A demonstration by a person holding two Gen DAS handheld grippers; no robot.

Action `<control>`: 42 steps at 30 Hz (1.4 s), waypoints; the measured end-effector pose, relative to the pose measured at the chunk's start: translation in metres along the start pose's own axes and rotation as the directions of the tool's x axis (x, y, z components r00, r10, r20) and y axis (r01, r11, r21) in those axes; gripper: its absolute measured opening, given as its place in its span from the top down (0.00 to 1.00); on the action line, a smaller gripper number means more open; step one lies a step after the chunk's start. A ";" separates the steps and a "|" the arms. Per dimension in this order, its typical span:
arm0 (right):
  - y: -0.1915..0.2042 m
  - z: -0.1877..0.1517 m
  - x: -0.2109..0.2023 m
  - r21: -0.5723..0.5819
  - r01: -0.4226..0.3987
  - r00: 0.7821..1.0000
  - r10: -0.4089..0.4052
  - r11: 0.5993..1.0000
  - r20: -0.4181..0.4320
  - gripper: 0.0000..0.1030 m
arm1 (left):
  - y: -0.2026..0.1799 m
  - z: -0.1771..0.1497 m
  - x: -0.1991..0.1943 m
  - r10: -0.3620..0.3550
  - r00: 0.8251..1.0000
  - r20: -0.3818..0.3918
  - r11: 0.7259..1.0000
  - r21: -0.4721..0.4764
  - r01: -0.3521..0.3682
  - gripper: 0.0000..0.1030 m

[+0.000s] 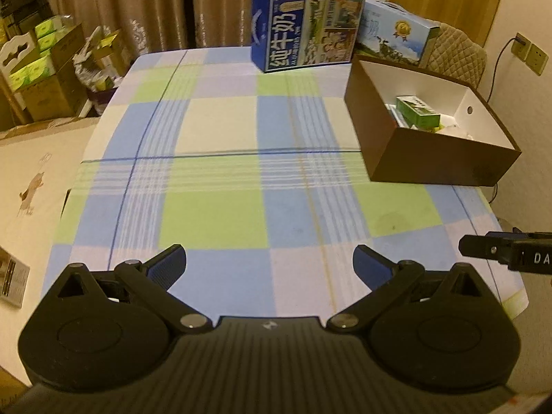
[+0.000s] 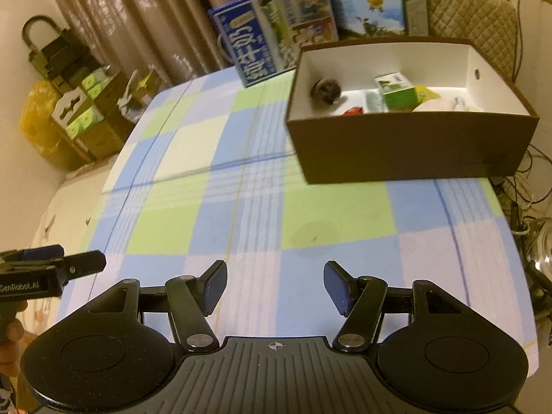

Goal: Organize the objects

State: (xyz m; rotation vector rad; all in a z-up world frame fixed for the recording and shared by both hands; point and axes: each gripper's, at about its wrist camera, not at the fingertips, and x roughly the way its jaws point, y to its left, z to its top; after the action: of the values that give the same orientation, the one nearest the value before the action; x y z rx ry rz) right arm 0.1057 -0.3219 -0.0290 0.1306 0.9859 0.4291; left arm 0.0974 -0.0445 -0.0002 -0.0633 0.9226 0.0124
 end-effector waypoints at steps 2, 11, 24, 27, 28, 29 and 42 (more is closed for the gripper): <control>0.009 -0.004 0.001 -0.011 -0.003 1.000 0.003 1.000 -0.009 0.42 | 0.006 -0.005 -0.004 -0.003 1.000 -0.003 1.000 -0.007 0.003 0.01; 0.038 -0.015 0.005 -0.053 -0.030 0.999 0.028 0.998 -0.028 0.42 | 0.025 -0.018 -0.015 0.007 1.000 0.006 1.000 -0.019 -0.007 0.01; 0.057 -0.017 0.007 -0.081 -0.059 0.998 0.057 0.995 -0.032 0.42 | 0.033 -0.024 -0.017 0.013 1.000 0.010 0.999 -0.031 -0.013 0.01; 0.059 -0.017 0.007 -0.082 -0.063 0.998 0.061 0.995 -0.031 0.42 | 0.033 -0.024 -0.017 0.013 1.000 0.011 0.999 -0.032 -0.013 0.01; 0.059 -0.017 0.007 -0.083 -0.064 0.998 0.062 0.994 -0.031 0.42 | 0.033 -0.024 -0.017 0.013 1.000 0.011 0.999 -0.032 -0.013 0.01; 0.060 -0.017 0.007 -0.084 -0.065 0.998 0.062 0.994 -0.030 0.42 | 0.033 -0.024 -0.017 0.013 1.000 0.011 0.999 -0.032 -0.012 0.01; 0.061 -0.018 0.007 -0.095 -0.070 0.997 0.067 0.993 -0.037 0.42 | 0.029 -0.025 -0.017 0.009 1.000 0.013 1.000 -0.029 -0.009 0.01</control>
State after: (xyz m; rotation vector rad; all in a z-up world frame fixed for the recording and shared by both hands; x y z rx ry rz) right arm 0.0762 -0.2648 -0.0259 0.0707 0.9937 0.5422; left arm 0.0658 -0.0173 -0.0034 -0.0864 0.9093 0.0344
